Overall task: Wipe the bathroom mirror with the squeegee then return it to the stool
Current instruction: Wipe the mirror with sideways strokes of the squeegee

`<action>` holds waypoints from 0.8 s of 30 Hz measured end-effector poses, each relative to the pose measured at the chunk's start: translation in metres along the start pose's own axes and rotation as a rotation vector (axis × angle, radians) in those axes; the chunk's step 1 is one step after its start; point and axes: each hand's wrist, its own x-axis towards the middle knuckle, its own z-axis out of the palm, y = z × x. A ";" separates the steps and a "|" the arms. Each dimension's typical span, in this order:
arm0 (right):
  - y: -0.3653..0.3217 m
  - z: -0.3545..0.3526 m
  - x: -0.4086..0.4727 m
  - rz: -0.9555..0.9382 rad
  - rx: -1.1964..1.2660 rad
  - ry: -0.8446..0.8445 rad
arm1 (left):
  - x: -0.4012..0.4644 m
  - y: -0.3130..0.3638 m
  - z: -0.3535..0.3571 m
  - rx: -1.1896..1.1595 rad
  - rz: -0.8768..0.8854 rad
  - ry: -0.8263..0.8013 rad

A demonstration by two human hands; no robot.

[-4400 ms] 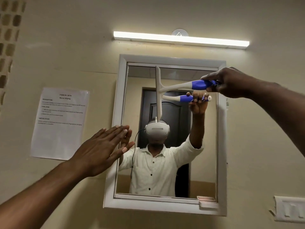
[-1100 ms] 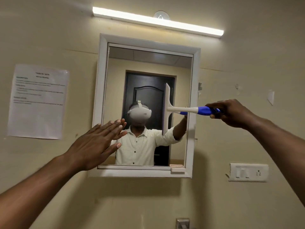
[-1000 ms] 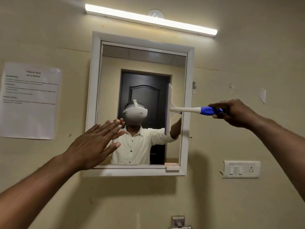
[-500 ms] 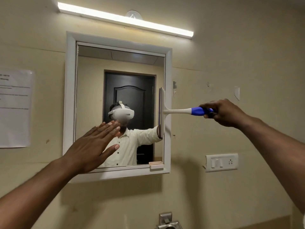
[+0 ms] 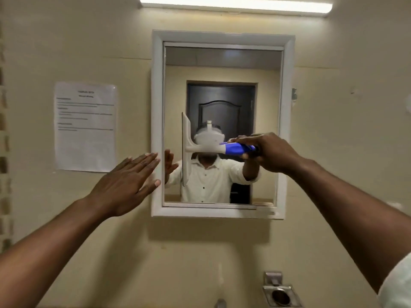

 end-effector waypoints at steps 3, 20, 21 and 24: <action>-0.016 0.029 0.010 -0.043 0.025 0.013 | -0.019 -0.026 -0.009 0.033 -0.050 -0.012; -0.022 0.077 0.011 -0.038 0.035 -0.026 | -0.047 -0.047 -0.013 0.055 -0.112 -0.042; -0.021 0.077 0.009 -0.036 0.037 -0.027 | -0.045 -0.044 -0.012 0.052 -0.105 -0.043; -0.016 0.077 0.002 -0.022 0.052 -0.033 | -0.041 -0.036 -0.006 0.047 -0.085 -0.049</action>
